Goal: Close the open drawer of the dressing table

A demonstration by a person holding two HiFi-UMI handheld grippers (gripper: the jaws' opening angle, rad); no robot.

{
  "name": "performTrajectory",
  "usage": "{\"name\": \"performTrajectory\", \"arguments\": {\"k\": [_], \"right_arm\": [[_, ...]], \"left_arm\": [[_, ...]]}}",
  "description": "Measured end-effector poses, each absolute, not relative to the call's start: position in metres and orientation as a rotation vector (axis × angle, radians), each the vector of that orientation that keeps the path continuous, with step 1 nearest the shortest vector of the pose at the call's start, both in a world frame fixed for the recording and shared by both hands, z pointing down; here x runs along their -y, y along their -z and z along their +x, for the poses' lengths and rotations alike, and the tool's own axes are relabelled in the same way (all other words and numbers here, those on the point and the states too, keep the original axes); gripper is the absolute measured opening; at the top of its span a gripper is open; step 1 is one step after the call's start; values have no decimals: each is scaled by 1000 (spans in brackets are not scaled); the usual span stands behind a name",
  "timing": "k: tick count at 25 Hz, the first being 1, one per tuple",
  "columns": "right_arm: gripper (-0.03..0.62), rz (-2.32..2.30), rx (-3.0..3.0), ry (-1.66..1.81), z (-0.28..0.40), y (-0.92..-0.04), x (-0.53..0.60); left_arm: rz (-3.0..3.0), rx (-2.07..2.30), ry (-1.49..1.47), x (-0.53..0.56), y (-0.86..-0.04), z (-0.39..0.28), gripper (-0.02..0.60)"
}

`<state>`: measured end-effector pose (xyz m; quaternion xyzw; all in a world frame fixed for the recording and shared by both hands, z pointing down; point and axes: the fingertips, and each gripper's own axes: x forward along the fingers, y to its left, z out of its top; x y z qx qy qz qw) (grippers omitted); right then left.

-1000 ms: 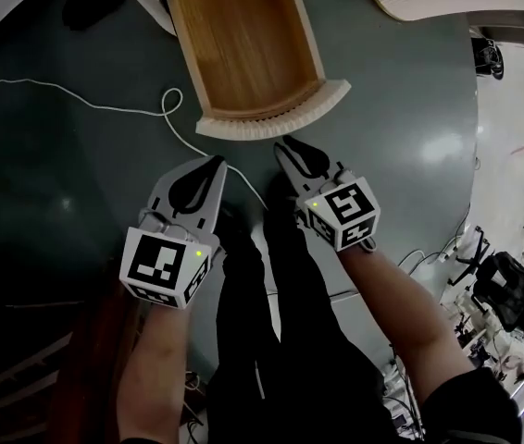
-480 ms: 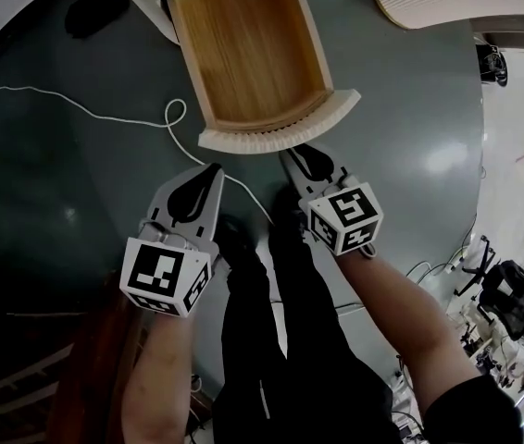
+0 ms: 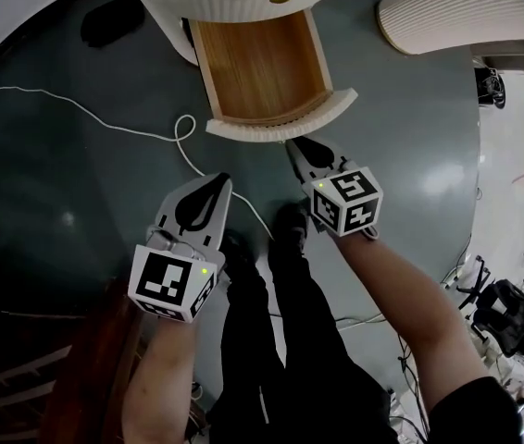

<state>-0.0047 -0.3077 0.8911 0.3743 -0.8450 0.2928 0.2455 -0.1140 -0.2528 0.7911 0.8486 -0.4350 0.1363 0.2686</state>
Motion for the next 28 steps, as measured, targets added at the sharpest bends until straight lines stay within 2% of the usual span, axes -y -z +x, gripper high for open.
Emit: {"name": "performTrajectory", "arguments": {"k": [13,28], "right_arm": [[26,964,2297,-790,-36,-884,389],[26,908,2333,-744,-60,-880,460]], "left_arm": [[2311,1257,-415,286,-769,-143,9],[2352,1284,-386,343,-757,-140,9]]}}
